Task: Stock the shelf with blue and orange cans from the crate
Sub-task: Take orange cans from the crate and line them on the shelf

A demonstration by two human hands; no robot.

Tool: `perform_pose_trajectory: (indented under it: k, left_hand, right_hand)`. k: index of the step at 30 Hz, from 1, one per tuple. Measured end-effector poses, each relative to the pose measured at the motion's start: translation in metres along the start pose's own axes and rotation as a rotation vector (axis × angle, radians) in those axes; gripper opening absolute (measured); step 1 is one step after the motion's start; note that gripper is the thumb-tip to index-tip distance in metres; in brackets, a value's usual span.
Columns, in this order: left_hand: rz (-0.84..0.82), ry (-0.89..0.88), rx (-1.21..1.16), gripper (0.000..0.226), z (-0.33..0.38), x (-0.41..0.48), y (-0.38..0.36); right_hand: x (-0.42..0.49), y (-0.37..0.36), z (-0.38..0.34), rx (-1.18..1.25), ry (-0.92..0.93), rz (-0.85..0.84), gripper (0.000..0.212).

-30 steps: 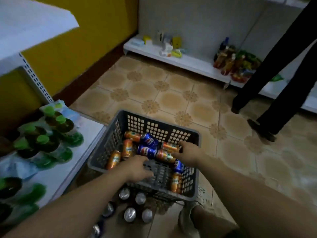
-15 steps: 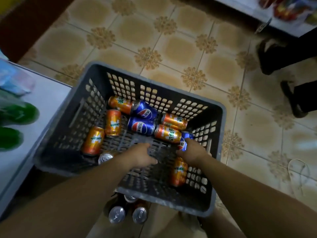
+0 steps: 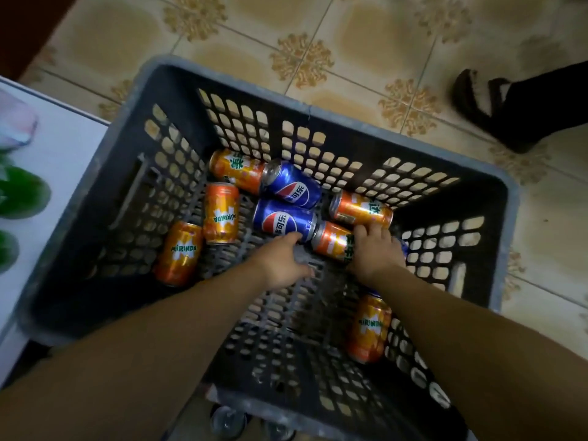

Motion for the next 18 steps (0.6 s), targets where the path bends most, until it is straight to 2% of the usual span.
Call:
perform_pose_trajectory:
  k: [3,7,10,16,18]
  left_hand:
    - [0.017,-0.031,0.006,0.086,0.004,-0.004,0.002]
    - [0.03,-0.083,0.025,0.092,0.015,-0.028,0.009]
    - [0.053,-0.138,-0.009,0.095,0.028,-0.066,0.021]
    - [0.121,-0.279,-0.187,0.098,0.056,-0.182,0.063]
    - [0.19,-0.331,-0.255,0.098,0.064,-0.23,0.085]
  right_hand:
    - [-0.006,0.0,-0.001,0.087,0.053,-0.009,0.066]
    - [-0.04,0.026,-0.001,0.549,0.067,-0.069,0.07]
    - [-0.077,0.069,-0.008,0.844,0.102,-0.023,0.075]
    - [-0.179,0.174,-0.037,1.193,0.227,0.086,0.076]
    - [-0.215,0.213,-0.055,1.321,0.291,0.143,0.078]
Point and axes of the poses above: each hand's wrist, its own x-axis towards the middle knuckle, its own y-axis out of the back of the hand, z = x × y, the point moved 4 cm from there along x, towards the middle knuckle, and after that the axes turned 3 degrees about -z, right-handed, at the moved point
